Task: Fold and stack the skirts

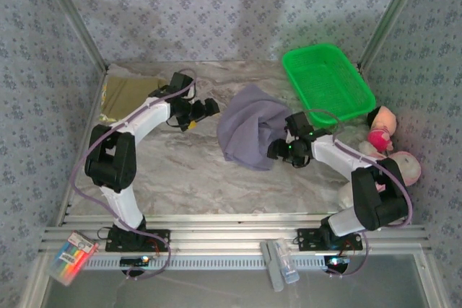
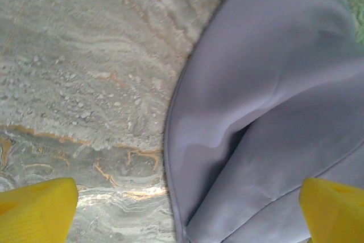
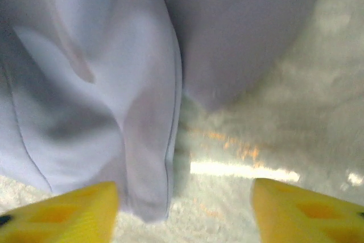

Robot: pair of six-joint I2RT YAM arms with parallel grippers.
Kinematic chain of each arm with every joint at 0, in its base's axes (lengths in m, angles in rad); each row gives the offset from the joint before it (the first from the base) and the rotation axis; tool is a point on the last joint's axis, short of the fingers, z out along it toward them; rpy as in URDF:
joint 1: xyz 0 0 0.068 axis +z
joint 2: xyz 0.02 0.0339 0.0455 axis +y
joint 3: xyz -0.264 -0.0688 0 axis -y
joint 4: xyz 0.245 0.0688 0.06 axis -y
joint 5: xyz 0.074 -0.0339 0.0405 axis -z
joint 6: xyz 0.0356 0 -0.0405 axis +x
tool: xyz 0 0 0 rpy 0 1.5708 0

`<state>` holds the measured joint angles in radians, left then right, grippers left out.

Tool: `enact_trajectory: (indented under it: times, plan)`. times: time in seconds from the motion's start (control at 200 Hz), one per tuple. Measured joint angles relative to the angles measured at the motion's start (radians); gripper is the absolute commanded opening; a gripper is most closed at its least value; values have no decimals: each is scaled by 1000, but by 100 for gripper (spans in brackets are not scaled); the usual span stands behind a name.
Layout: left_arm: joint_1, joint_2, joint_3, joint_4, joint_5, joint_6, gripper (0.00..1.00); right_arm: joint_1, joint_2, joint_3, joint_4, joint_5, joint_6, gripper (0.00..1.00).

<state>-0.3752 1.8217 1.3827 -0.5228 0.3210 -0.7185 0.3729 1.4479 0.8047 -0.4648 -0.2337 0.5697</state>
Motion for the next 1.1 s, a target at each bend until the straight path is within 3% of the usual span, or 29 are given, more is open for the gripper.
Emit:
enact_trajectory:
  times: [0.31,0.77,0.81,0.914,0.994,1.099]
  plan:
    - [2,6,-3,8,0,-35,100,25,31,-51,19,-122,97,43]
    - [2,23,-2,3,-3,-35,100,25,65,-49,84,-142,108,36]
    - [2,23,-2,4,-3,-34,100,25,75,-47,91,-142,108,32]
    - [2,23,-2,4,-3,-35,100,25,98,-42,107,-142,105,9]
    - [0,23,-3,3,-3,-34,100,24,90,-43,115,-141,113,0]
    - [-9,23,-3,3,-3,-31,100,-3,13,-74,142,-139,127,0]
